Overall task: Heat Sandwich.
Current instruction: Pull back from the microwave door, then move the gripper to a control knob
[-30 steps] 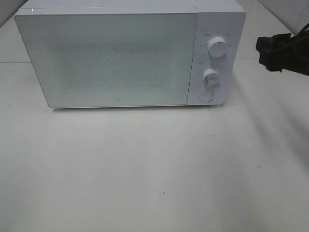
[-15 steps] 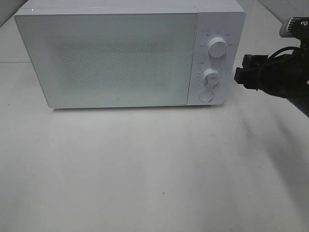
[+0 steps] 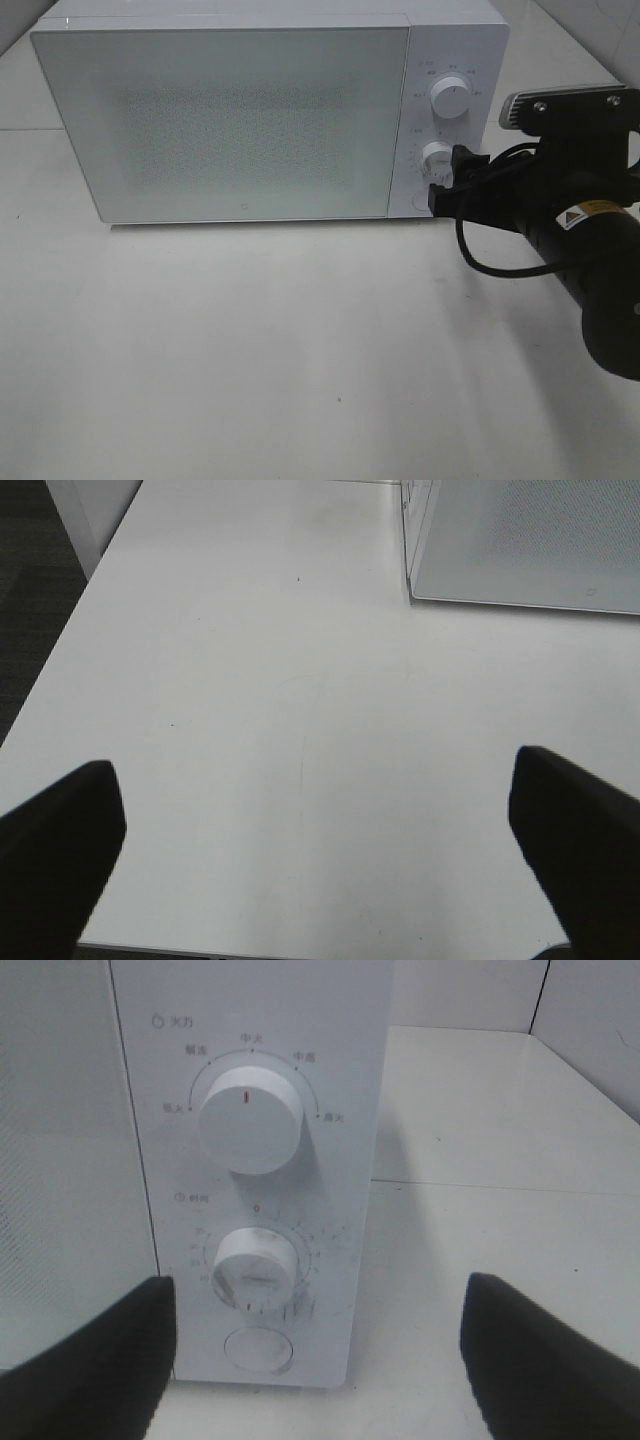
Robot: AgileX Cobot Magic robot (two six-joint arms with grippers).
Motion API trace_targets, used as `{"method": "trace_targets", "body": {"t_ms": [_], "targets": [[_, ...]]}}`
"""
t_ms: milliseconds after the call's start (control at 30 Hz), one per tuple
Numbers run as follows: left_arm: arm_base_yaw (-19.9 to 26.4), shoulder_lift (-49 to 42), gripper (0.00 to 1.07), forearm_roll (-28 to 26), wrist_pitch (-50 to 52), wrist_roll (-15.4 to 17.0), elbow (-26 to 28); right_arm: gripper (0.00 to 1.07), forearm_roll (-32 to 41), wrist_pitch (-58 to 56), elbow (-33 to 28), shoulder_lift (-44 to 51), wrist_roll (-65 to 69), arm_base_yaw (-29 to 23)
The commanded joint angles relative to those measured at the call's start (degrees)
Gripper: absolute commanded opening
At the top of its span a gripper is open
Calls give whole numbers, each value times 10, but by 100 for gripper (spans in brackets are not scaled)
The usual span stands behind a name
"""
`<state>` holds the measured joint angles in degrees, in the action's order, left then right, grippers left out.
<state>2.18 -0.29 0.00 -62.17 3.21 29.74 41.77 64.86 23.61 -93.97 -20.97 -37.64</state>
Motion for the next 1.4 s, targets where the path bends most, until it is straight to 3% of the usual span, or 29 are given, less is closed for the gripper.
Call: {"method": "trace_targets", "body": {"t_ms": [33,833,1167,1400], "targets": [[1,-13,100,-6,8,1,-1,75,2,29,-1,-22,-1,-13],[1,-9,100,-6,8,1,-1,75,7,45,2,-54,48,-17],[1,-9,100,-6,8,1,-1,75,7,46,58,-112,50,-17],[1,-9,100,-6,8,1,-1,75,-29,12,109,-148,54,20]]}}
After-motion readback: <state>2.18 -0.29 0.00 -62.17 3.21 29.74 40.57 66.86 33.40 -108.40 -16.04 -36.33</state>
